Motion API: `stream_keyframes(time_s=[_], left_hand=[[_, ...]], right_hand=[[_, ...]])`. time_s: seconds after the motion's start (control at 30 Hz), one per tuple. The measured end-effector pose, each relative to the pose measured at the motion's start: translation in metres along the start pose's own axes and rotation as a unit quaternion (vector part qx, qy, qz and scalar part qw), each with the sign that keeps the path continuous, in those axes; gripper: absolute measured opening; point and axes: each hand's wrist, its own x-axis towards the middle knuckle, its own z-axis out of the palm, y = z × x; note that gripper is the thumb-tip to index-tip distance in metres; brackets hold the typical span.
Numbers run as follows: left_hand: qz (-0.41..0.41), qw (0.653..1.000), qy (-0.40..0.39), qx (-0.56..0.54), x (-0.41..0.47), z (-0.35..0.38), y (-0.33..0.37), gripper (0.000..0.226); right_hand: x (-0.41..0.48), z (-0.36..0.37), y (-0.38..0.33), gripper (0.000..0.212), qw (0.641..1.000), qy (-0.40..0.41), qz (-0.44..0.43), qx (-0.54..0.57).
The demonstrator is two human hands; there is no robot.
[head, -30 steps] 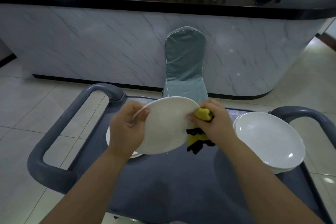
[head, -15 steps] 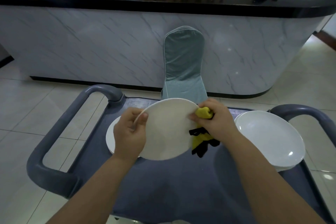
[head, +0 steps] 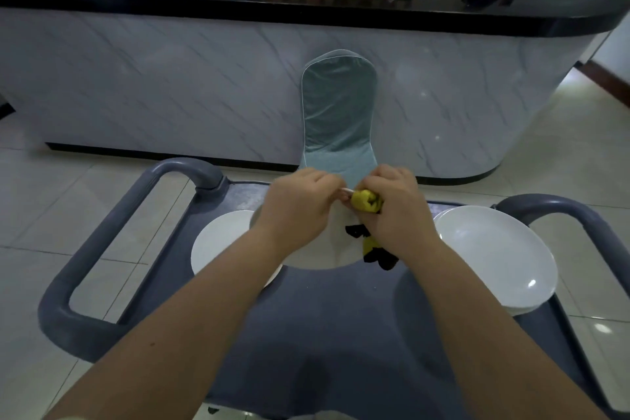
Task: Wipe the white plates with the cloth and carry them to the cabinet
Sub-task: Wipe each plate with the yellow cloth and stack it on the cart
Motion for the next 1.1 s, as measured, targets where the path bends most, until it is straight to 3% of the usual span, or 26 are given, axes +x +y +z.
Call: stream_keyframes(time_s=[0.1, 0.2, 0.27, 0.3, 0.37, 0.47, 0.57, 0.7, 0.77, 0.83, 0.87, 0.93, 1.0, 1.03, 1.1], left_hand=[[-0.105, 0.990, 0.071, -0.067, 0.002, -0.007, -0.005, 0.014], [-0.326, 0.910, 0.159, -0.198, -0.020, -0.003, -0.005, 0.013], [-0.416, 0.857, 0.180, -0.244, -0.040, 0.007, -0.002, 0.020], [-0.428, 0.854, 0.162, -0.246, -0.050, 0.012, 0.001, 0.021], [-0.371, 0.908, 0.079, -0.180, -0.060, 0.021, 0.003, 0.014], [-0.196, 0.980, -0.039, -0.006, -0.043, 0.027, 0.010, 0.019], [-0.031, 0.998, -0.038, 0.033, -0.013, 0.020, 0.022, 0.015], [0.035, 0.998, 0.017, 0.044, 0.018, 0.001, 0.014, 0.019], [-0.003, 0.999, 0.048, 0.026, 0.019, -0.005, 0.009, 0.020], [-0.130, 0.987, 0.089, -0.025, 0.005, -0.004, 0.003, 0.014], [-0.222, 0.966, 0.113, -0.073, -0.008, 0.000, 0.000, 0.012], [-0.388, 0.889, 0.157, -0.185, -0.039, 0.012, 0.003, 0.014], [-0.457, 0.844, 0.153, -0.234, -0.065, 0.028, 0.010, 0.016], [-0.444, 0.858, 0.134, -0.222, -0.075, 0.034, 0.013, 0.014], [-0.338, 0.930, 0.058, -0.131, -0.078, 0.037, 0.014, 0.018]], right_hand=[[-0.002, -0.013, 0.003, 0.023, 0.994, 0.038, 0.053, 0.088], [-0.026, -0.010, 0.018, 0.025, 0.963, 0.028, 0.206, 0.174], [-0.045, 0.002, 0.025, 0.027, 0.952, 0.015, 0.246, 0.182], [-0.052, 0.007, 0.028, 0.027, 0.957, 0.017, 0.238, 0.168], [-0.058, 0.013, 0.030, 0.031, 0.967, 0.022, 0.210, 0.142], [-0.047, 0.012, 0.025, 0.029, 0.989, -0.006, 0.129, 0.075], [-0.024, 0.005, 0.015, 0.016, 0.999, -0.032, 0.024, -0.007], [-0.002, -0.014, 0.012, 0.021, 0.999, 0.032, 0.000, 0.018], [-0.004, -0.018, 0.014, 0.024, 0.995, 0.049, 0.017, 0.081], [-0.016, -0.014, 0.022, 0.025, 0.988, 0.036, 0.087, 0.125], [-0.026, -0.008, 0.027, 0.027, 0.976, 0.015, 0.155, 0.150], [-0.049, 0.006, 0.034, 0.030, 0.943, -0.035, 0.268, 0.193], [-0.066, 0.018, 0.038, 0.030, 0.950, -0.039, 0.254, 0.176], [-0.070, 0.022, 0.038, 0.030, 0.960, -0.034, 0.228, 0.163], [-0.067, 0.021, 0.036, 0.032, 0.976, -0.033, 0.172, 0.129]])
